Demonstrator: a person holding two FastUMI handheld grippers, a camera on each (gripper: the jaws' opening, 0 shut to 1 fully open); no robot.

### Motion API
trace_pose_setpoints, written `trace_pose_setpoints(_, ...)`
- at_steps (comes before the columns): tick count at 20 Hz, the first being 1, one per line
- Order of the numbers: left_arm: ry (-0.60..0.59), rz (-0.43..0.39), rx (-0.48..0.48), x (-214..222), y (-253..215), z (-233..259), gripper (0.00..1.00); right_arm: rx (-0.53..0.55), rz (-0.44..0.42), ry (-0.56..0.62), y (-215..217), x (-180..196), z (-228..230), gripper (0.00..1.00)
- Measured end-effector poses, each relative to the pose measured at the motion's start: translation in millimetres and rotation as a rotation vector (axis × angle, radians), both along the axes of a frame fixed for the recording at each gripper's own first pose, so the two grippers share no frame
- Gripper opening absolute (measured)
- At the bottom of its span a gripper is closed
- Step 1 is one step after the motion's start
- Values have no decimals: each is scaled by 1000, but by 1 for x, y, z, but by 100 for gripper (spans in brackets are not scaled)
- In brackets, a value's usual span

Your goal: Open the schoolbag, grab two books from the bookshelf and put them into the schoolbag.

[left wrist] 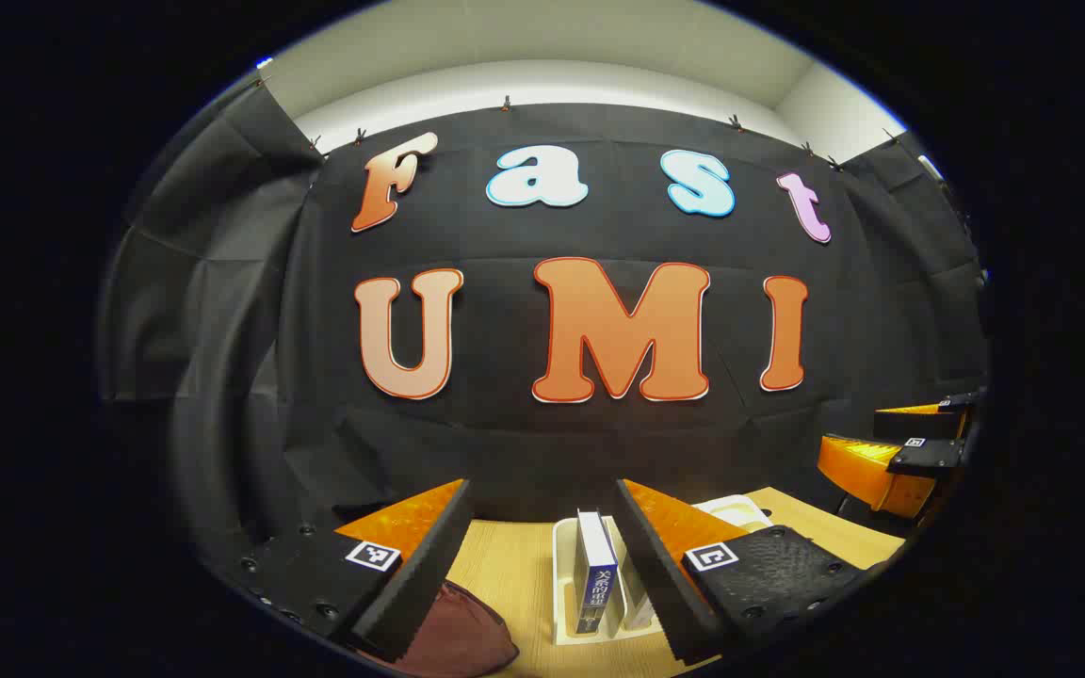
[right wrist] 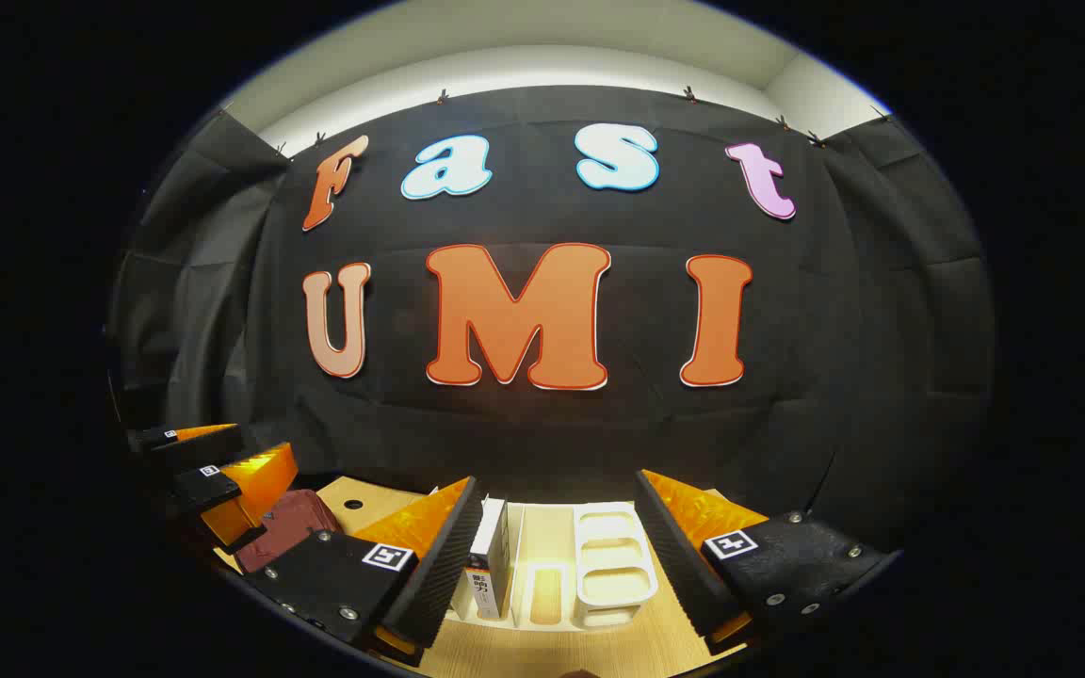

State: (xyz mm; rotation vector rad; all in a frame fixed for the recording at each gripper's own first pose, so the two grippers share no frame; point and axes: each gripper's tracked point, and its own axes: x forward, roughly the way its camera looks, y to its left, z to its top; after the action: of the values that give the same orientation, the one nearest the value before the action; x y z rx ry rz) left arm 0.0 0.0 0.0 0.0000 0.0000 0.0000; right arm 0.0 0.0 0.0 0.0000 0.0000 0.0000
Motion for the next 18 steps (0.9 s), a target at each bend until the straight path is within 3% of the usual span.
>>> trace_pose_setpoints(18,-29,-5,4,3,0,4,94,13,-4,4,2,3,-4,96)
